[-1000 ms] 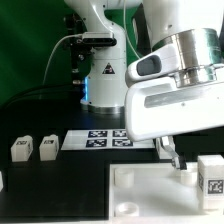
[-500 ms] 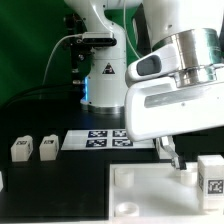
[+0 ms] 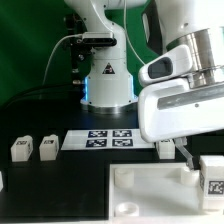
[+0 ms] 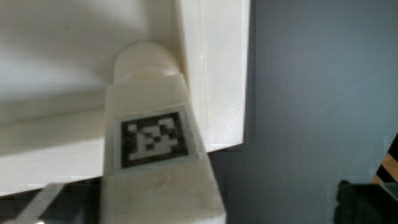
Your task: Assemble one leg
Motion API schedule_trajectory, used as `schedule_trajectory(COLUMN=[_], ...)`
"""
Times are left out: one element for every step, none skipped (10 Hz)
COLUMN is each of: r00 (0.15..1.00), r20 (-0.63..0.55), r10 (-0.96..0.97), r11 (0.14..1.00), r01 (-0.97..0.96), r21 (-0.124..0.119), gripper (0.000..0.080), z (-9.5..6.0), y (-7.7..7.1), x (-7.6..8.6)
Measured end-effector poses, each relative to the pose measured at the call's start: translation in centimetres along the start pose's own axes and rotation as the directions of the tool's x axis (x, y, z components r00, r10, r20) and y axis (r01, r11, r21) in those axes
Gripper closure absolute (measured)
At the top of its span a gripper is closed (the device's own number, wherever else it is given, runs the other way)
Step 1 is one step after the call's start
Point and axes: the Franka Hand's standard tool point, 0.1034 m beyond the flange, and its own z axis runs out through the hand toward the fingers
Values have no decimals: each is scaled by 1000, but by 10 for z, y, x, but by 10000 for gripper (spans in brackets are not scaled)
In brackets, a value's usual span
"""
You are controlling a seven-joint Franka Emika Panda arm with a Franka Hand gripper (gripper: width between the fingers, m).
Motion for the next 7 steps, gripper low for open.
schedule_trajectory(r00=[996, 988, 961, 945, 948, 947, 947], r20=[90, 156, 276, 327, 317, 321, 322], r10=[4, 6, 6, 8, 13, 18, 17], r11=[1000, 1000, 1000, 1000, 1000, 1000, 1000], r01=[-5, -6, -9, -13, -17, -23, -21], r21=[1, 3, 8, 13, 12, 11, 11], gripper=[151, 151, 151, 151, 151, 151, 151], z=[-2, -2, -4, -6, -6, -5, -5], y=[10, 14, 13, 11, 10, 8, 9], x=[2, 0, -7, -2, 2, 0, 0])
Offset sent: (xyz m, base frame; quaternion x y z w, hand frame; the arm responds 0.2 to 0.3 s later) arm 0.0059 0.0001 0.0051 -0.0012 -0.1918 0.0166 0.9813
